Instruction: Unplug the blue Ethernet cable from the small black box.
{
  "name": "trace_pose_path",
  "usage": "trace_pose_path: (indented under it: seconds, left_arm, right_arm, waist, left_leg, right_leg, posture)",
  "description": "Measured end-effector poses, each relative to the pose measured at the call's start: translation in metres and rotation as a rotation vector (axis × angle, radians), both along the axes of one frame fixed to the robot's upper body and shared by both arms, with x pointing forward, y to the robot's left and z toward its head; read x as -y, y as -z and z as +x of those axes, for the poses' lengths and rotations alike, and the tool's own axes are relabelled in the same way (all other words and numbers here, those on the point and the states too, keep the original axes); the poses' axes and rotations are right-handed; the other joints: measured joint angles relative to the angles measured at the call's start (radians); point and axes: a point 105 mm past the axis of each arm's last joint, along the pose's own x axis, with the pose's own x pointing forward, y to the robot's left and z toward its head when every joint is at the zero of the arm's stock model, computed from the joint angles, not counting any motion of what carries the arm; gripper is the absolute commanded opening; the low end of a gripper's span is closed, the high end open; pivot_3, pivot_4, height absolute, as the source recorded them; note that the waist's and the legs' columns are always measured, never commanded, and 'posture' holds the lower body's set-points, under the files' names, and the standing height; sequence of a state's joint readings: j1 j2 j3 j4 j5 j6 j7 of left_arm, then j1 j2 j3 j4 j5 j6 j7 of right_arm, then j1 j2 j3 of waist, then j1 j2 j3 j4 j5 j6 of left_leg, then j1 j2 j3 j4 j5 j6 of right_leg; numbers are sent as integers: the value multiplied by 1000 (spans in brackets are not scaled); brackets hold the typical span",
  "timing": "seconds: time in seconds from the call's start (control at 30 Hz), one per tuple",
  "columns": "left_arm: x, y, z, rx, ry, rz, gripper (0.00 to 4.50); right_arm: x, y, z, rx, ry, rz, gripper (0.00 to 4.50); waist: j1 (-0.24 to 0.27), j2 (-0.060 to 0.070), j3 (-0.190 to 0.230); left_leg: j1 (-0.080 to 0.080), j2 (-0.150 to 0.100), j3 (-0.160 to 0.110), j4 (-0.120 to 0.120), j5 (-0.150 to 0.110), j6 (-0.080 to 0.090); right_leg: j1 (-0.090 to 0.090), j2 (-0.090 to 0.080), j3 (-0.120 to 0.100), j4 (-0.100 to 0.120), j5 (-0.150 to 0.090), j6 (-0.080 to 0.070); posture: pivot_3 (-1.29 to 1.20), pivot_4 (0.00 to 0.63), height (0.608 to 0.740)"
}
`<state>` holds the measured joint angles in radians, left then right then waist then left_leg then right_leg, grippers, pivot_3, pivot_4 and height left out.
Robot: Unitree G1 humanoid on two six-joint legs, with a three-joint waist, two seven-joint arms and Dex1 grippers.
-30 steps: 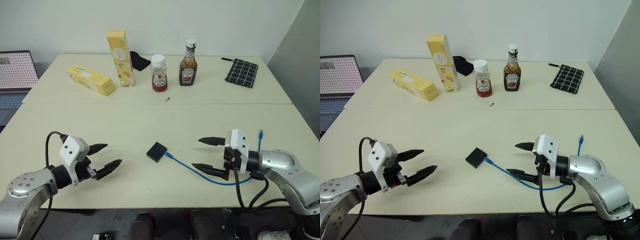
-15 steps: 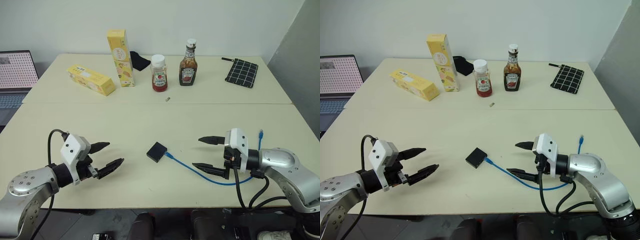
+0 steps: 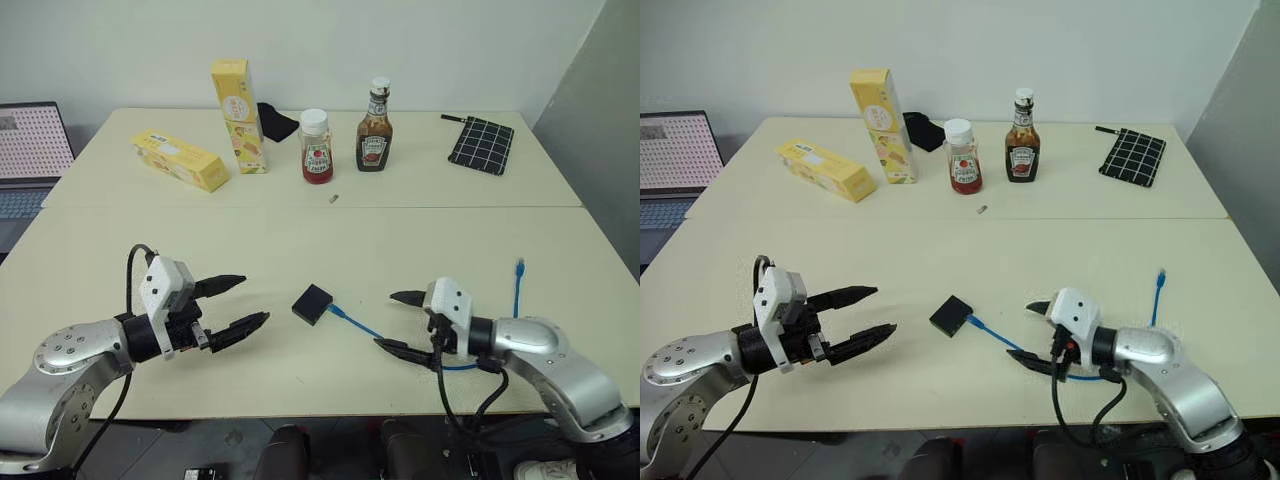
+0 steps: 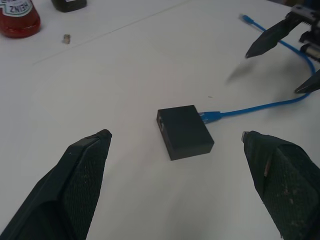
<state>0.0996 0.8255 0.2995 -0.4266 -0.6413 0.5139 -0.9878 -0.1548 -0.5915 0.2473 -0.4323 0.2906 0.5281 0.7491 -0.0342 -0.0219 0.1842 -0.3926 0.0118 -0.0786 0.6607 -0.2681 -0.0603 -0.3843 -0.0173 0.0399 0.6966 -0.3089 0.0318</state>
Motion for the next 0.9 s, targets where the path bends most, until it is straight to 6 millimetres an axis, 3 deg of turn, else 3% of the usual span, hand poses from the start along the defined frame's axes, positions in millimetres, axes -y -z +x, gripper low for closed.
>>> trace_pose_path:
  seconds: [0.17, 0.37, 0.53, 0.9]
  left_arm:
    - [7, 3, -15, -40, 182, 56, 4453]
    - [3, 7, -23, -43, 281, 127, 4453]
    - [3, 8, -24, -41, 285, 131, 4500]
    - [-1, 11, -17, -42, 235, 123, 4500]
  right_arm:
    - [-29, 22, 14, -18, -1, -30, 4500]
    - [-50, 27, 24, 0, -6, -36, 4500]
    - [-55, 27, 28, 8, -1, -44, 3643]
    - [-61, 24, 31, 26, -16, -77, 967]
  waist:
    - [1, 1, 1]
    - [1, 1, 1]
    - [1, 1, 0]
    - [1, 1, 1]
  left_leg:
    - [-1, 1, 0, 0, 0, 0]
    - [-1, 1, 0, 0, 0, 0]
    - [0, 1, 0, 0, 0, 0]
    - [0, 1, 0, 0, 0, 0]
  right_leg:
    - [-1, 2, 0, 0, 0, -1]
    - [-2, 2, 0, 1, 0, -1]
    - [-2, 3, 0, 1, 0, -1]
    - [-2, 3, 0, 1, 0, -1]
  posture:
    - [0, 150, 740]
    - [0, 150, 740]
    - [0, 150, 740]
    - [0, 150, 740]
